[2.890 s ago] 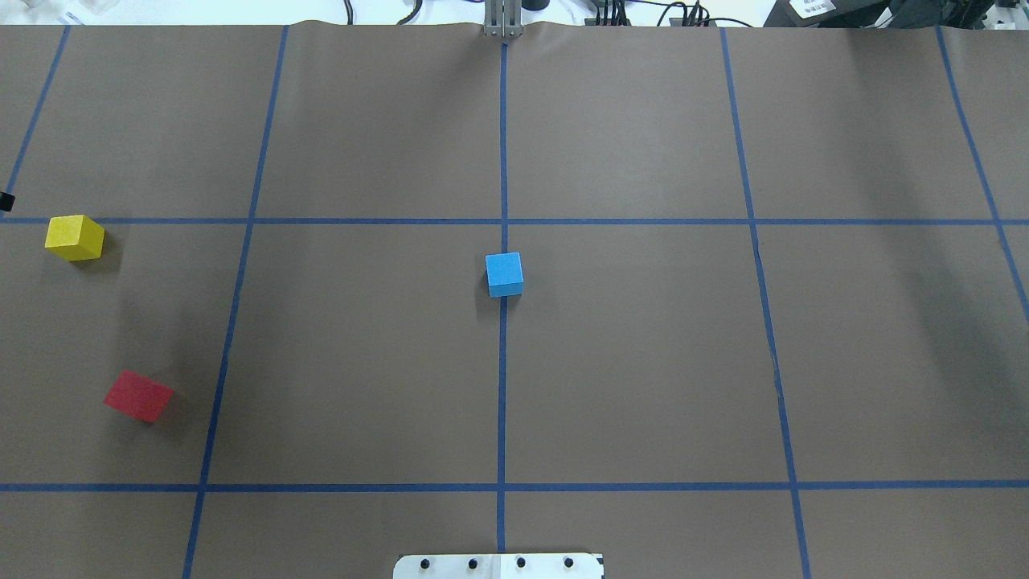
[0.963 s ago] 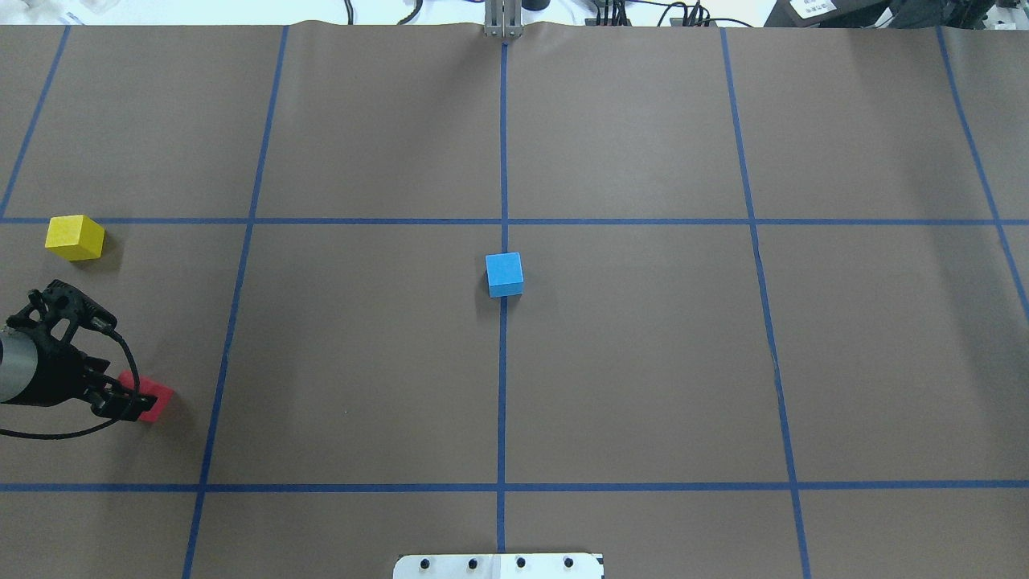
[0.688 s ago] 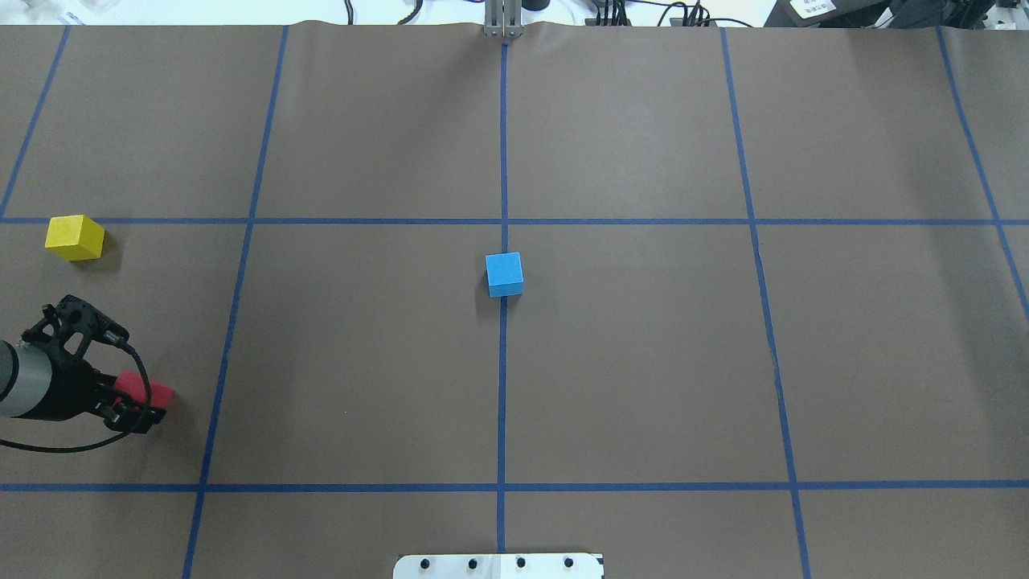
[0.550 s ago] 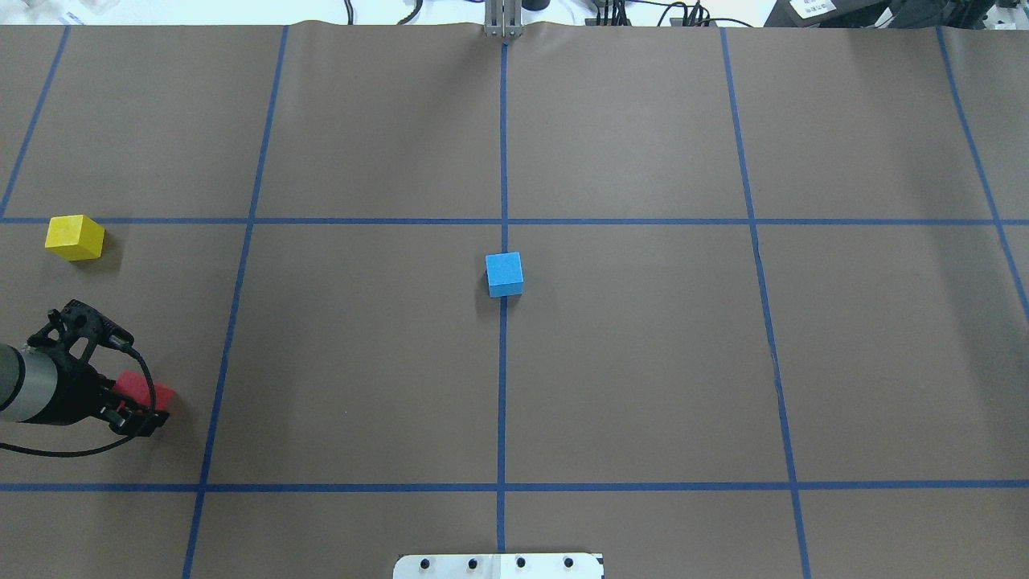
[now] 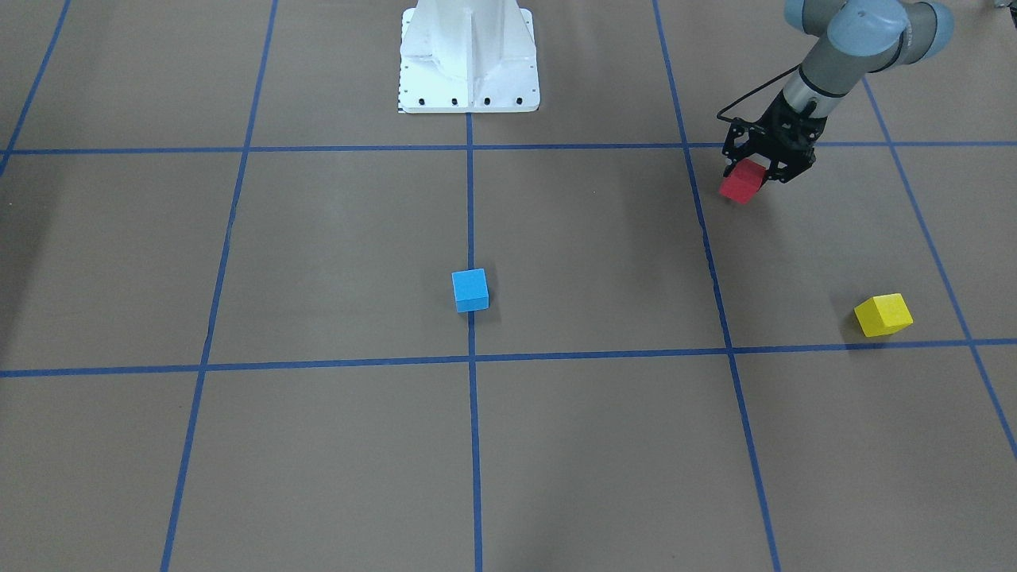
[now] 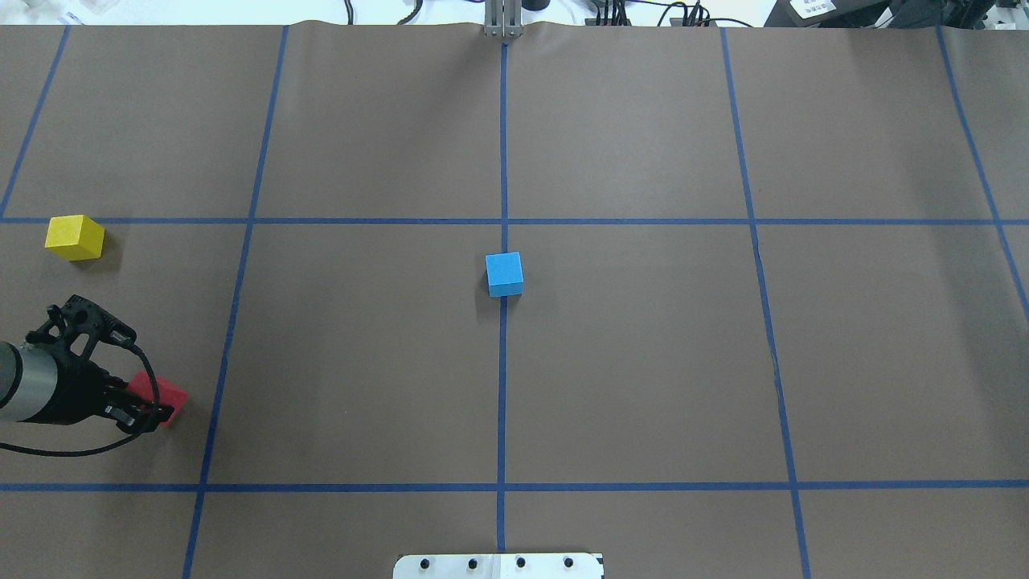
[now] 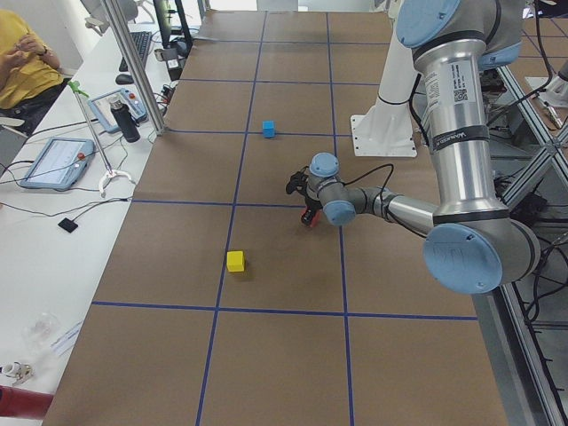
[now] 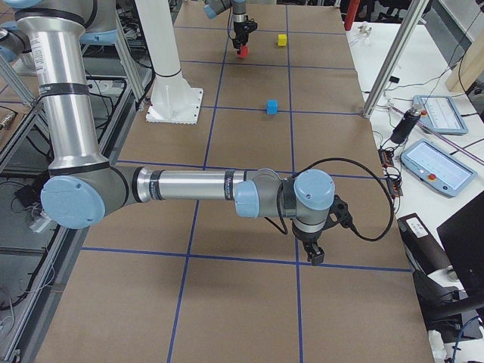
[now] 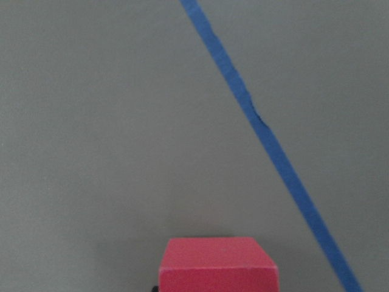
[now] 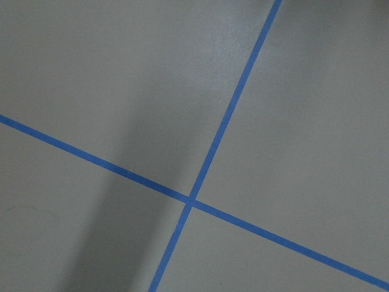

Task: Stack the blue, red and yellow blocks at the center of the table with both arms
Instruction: 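Carry the red cube with the left gripper above the blue cube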

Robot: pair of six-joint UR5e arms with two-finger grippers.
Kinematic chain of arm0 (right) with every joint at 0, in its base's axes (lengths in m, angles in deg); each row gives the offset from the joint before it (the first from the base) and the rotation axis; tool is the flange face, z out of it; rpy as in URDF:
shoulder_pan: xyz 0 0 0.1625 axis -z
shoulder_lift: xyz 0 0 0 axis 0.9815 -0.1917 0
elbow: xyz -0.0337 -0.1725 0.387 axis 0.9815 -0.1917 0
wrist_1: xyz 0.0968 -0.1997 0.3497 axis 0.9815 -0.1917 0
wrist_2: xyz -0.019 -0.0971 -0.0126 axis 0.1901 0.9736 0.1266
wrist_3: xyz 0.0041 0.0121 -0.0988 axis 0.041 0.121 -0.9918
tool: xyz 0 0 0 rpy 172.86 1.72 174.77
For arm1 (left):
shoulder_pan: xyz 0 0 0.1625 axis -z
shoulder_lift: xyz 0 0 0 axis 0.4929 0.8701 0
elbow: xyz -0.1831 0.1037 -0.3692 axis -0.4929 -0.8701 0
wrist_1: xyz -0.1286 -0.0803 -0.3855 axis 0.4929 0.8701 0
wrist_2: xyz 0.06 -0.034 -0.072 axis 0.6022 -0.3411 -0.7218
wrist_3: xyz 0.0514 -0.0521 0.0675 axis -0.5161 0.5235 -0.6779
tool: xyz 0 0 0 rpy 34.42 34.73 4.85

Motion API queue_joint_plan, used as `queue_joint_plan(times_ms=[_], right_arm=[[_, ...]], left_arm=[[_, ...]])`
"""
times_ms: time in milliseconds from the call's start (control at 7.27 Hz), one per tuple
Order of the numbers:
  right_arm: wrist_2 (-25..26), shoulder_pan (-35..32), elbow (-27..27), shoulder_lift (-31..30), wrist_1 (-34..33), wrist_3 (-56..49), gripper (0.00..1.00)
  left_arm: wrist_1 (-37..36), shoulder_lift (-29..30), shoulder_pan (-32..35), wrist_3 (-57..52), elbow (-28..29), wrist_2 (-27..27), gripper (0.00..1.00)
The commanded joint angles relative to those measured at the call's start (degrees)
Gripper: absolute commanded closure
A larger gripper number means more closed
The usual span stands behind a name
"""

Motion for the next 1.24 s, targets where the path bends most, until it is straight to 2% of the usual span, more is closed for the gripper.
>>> queue_joint_plan(times_ms=[0,275,413,550,688,1101], right_arm=[[0.0,0.0,-1.89,-0.92,0.05,1.25,0.04],[0.26,-0.44,-1.9,-3.64,0.75,5.3,0.04],[1.22,-1.22,-1.46,-4.69,0.75,9.74,0.04],[3.05,-1.49,-0.16,-5.58,0.84,11.09,0.04],[3.86,-1.5,0.29,-5.67,0.84,11.02,0.01],[3.86,-1.41,0.21,-5.67,0.84,11.01,0.01]], left_arm=[[-14.53,5.85,2.23,0.17,-6.87,-1.72,1.0],[-34.21,23.03,3.66,1.13,-7.08,-1.46,1.0],[-44.22,34.26,3.4,5.84,-4.89,-1.19,1.0],[-50.68,44.38,3.13,9.28,-0.17,-1.1,1.0],[-51.0,51.09,2.61,14.18,5.96,-1.1,1.0],[-50.13,67.81,1.2,20.63,24.07,1.27,1.0]])
